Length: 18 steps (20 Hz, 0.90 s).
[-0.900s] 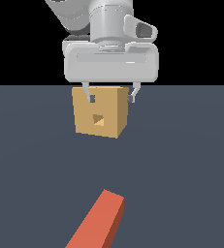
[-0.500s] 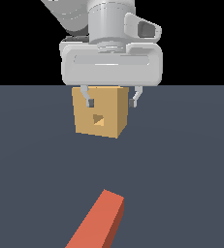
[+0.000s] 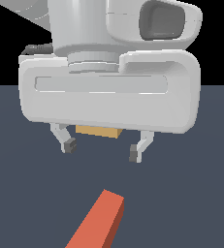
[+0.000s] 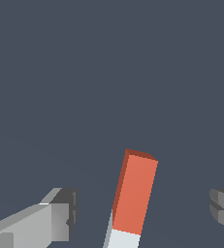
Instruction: Insert the peg into the horizontal hole in a box.
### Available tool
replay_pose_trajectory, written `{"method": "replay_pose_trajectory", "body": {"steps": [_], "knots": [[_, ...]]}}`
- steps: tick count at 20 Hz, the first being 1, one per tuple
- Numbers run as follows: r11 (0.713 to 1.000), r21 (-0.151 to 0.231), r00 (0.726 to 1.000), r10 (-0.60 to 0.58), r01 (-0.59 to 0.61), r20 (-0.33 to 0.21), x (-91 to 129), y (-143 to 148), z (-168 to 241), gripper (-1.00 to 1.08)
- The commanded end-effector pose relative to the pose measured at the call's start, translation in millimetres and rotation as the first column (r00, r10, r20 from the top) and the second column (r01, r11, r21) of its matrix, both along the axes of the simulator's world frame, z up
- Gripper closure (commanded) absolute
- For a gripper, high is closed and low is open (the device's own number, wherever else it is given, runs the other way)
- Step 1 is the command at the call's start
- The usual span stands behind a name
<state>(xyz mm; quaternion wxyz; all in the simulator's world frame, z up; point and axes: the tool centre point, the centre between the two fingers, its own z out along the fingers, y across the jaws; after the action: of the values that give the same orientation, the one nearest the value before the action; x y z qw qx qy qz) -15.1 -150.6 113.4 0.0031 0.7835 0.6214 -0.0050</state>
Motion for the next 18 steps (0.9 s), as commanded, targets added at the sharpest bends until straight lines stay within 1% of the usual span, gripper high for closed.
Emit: {"method": "replay_pose_trajectory", "body": {"steps": [1, 5, 9, 13, 18], "knots": [[0.997, 0.001, 0.997, -0.072, 0.072, 0.002, -11.0, -41.0, -14.0, -0.92], [0.988, 0.005, 0.988, -0.154, 0.154, 0.003, -26.9, -86.8, -30.8, -0.92], [0.979, 0.008, 0.979, -0.204, 0.204, 0.004, -38.3, -113.7, -41.2, -0.92], [0.975, 0.009, 0.975, -0.224, 0.224, 0.004, -43.4, -124.7, -45.6, -0.92], [0.975, 0.009, 0.975, -0.222, 0.222, 0.003, -43.4, -123.8, -48.2, -0.92]]}}
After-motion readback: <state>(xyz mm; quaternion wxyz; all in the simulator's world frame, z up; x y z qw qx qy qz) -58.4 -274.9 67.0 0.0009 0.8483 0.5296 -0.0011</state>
